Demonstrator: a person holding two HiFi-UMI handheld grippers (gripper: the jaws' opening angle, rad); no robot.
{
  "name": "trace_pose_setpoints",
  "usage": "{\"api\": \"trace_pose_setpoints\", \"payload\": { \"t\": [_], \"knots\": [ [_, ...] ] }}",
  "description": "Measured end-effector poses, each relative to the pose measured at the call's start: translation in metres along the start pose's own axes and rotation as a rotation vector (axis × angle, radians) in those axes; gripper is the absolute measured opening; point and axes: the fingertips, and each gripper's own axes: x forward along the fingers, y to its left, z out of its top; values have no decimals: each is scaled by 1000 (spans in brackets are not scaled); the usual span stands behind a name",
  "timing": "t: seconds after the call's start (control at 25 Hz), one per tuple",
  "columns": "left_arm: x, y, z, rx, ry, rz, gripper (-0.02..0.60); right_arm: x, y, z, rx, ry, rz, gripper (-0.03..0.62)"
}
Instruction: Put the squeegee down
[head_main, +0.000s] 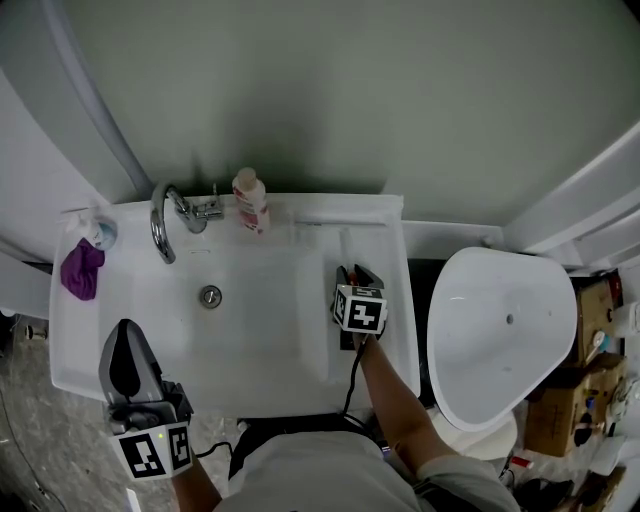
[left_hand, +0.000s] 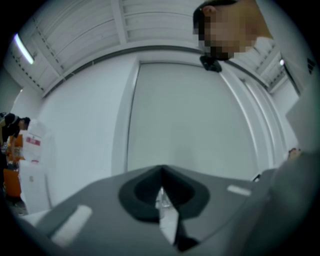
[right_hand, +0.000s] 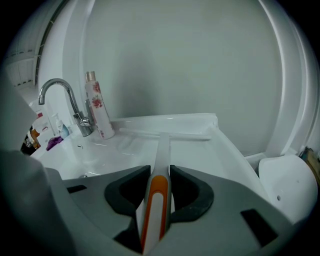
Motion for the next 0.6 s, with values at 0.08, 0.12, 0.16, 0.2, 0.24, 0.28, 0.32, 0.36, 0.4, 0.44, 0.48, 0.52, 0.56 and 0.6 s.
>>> {"api": "trace_pose_setpoints", "payload": {
  "t": [0.08, 0.12, 0.16, 0.2, 0.24, 0.28, 0.32, 0.36, 0.4, 0.44, 0.48, 0.52, 0.56, 0.6],
  "knots": [
    [-1, -1, -2, 1, 3, 2, 6, 3, 1, 0, 2, 3, -4, 121],
    [-2, -1, -2, 2, 5, 4, 6, 5, 2, 1, 3, 5, -6, 123],
    [-2, -1, -3, 2, 7, 7, 6, 7, 3, 1, 5, 7, -7, 123],
    [-2, 0, -3, 3, 8, 9, 6, 8, 4, 1, 7, 10, -8, 123],
    [-3, 0, -3, 4, 9, 11, 6, 10, 5, 1, 8, 13, -9, 123],
    [-3, 0, -3, 6, 11, 12, 6, 11, 5, 1, 9, 15, -10, 123],
    [-4, 0, -3, 8, 12, 14, 6, 12, 5, 1, 10, 18, -12, 123],
    [-5, 0, -3, 11, 13, 16, 6, 13, 5, 1, 9, 20, -16, 123],
    [-6, 0, -2, 13, 14, 18, 6, 14, 5, 1, 9, 24, -19, 123],
    [-7, 0, -2, 16, 15, 21, 6, 15, 5, 0, 9, 29, -22, 123],
    [-9, 1, -2, 18, 16, 25, 6, 16, 6, -1, 8, 35, -24, 121],
    [-10, 2, -2, 20, 18, 29, 6, 16, 6, -1, 3, 42, -28, 121],
    [-11, 3, -2, 22, 20, 33, 6, 17, 6, -2, -3, 46, -34, 121],
    [-12, 4, -2, 23, 22, 36, 6, 18, 5, -2, -8, 50, -40, 121]
  ]
}}
